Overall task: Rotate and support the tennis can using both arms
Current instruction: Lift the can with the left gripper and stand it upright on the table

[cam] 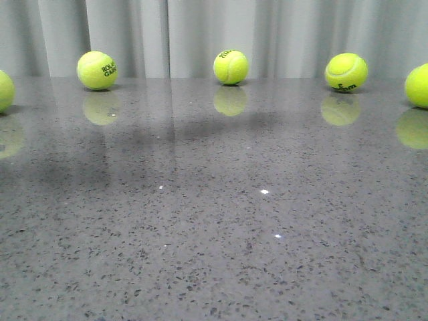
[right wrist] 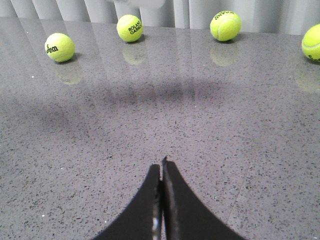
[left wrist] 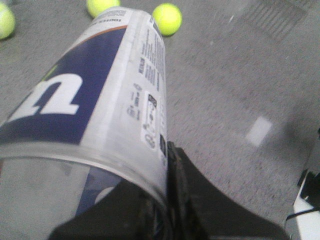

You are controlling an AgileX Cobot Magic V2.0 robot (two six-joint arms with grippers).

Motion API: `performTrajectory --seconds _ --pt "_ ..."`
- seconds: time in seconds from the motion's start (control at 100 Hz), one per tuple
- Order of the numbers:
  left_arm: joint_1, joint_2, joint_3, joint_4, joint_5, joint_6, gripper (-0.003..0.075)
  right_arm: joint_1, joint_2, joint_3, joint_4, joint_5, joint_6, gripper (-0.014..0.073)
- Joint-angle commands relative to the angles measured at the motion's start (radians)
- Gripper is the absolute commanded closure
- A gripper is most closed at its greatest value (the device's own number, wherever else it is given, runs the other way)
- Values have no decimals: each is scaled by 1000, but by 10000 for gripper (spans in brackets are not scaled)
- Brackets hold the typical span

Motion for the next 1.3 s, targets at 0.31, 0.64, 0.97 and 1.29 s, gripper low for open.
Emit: performTrajectory --seconds 0.31,0.64,0.97,1.29 --pt "-179 38 -149 406 227 -231 739 -6 10 -24 -1 -72 -7 653" --pt "-324 113 -151 450 227 -232 739 -6 10 -24 -1 -72 -7 653" --pt "-324 158 -151 447 227 -232 736 -6 10 -24 -1 -72 -7 653" --pt "-324 185 -223 445 223 -232 401 -6 10 -24 -1 -72 -7 653"
